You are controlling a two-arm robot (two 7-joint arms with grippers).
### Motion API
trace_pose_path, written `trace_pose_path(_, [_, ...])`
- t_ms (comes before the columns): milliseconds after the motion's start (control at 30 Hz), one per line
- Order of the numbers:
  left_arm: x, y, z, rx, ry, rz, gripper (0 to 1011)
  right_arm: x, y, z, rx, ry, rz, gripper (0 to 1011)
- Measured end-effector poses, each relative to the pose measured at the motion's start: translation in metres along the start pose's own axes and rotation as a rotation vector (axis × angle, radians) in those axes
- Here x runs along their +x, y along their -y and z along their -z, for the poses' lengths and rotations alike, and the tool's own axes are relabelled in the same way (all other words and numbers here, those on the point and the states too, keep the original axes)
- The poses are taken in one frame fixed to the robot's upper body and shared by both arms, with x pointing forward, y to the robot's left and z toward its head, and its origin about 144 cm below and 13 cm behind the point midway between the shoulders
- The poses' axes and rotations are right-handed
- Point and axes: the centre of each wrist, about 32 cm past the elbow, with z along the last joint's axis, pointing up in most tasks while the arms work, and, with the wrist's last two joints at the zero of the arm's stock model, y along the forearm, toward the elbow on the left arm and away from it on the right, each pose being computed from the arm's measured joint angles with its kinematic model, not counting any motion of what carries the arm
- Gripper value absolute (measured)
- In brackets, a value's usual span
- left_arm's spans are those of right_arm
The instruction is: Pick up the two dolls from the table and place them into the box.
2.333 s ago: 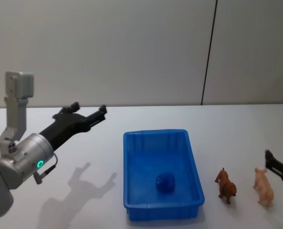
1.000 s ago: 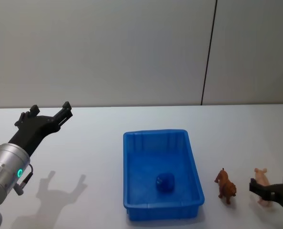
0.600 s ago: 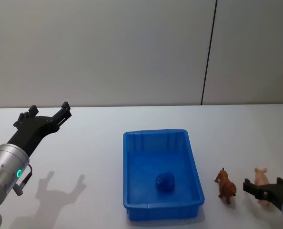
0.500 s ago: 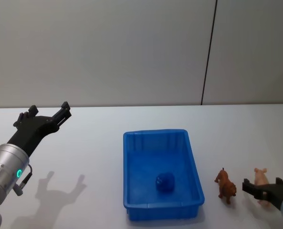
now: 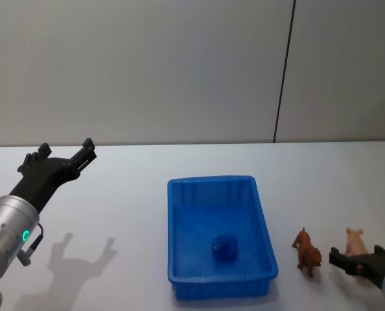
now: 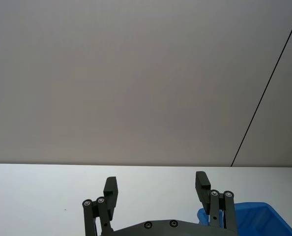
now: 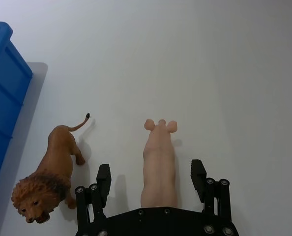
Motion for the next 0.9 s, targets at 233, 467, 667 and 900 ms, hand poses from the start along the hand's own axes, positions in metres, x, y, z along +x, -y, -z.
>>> trace_pose_path(233, [-0.0001,-0.0001,0.0,0.0,0.0,0.0,1001,0.0017,-0.0035,0.0014,-0.011,0.012,-0.01,1003])
trace_pose_path(467, [-0.0001,-0.0001,0.0,0.0,0.0,-0.001,1001,0.0026,-0.006,0.0021,-0.019,0.02,-0.018,863])
trace_pose_path(667, [-0.0001,-0.0001,0.0,0.0,0.0,-0.001,1001,0.0029,-0.0073,0.0024,-0.023,0.023,-0.021,664])
trace_pose_path(900, [-0.0001,-0.0001,0.0,0.0,0.0,-0.001,1001,0.0029,-0.0077,0.0024,-0.021,0.026,-0.022,448])
